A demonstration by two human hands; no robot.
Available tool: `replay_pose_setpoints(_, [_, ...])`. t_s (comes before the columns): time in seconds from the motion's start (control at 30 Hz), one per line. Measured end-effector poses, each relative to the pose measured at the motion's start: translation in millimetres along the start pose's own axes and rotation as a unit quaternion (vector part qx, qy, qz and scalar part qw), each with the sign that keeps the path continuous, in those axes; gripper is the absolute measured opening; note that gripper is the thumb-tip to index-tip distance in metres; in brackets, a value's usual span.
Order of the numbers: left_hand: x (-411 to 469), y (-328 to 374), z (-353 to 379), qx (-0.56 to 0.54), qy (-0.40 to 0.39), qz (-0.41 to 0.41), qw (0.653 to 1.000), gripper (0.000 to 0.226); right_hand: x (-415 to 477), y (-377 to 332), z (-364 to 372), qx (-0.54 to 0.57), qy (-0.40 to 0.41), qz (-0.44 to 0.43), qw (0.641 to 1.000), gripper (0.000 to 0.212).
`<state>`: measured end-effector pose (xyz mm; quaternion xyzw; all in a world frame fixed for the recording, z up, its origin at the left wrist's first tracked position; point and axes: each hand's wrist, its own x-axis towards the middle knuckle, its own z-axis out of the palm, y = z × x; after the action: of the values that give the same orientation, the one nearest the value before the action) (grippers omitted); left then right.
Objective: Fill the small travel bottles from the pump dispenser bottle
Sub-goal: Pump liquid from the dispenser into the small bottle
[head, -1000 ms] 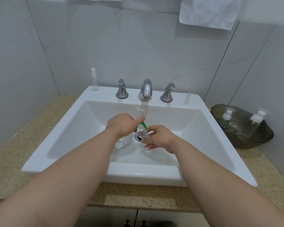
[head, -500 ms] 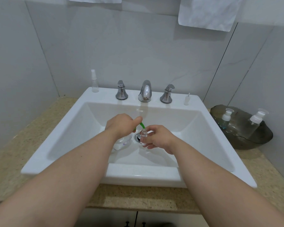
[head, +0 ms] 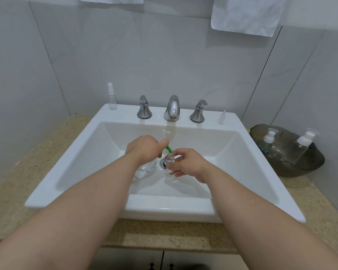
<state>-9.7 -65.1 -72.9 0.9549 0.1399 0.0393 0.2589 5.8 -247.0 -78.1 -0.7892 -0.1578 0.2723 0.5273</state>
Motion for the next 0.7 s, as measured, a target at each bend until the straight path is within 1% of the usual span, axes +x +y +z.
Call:
replay_pose_setpoints(0.17, [-0.9,0.9,-1.0,-0.003,-0.002,-0.004,1.000,0.056,0.2,0.4,-0.1,0.000,-0.003,-0.001,1.000,0.021])
replay_pose_setpoints(0.43, [-1.2,1.8,-1.2,0.000,0.000,0.000,1.000,0.053,0.4,0.3,0.0,0.003,-0.003,0.005,1.000,0.026])
replay_pose_setpoints(0.57, [-1.6,1.4,-0.6,0.001,0.000,0.006,1.000,0.051,1.4,1.3,0.9,-0.004,-0.005,0.006,1.000,0.026])
replay_pose_setpoints(0.7, [-1.1,0.2,0.8,0.007,0.002,0.012,1.000,0.052,2.2,1.7,0.5,-0.004,-0.006,0.007,1.000,0.021])
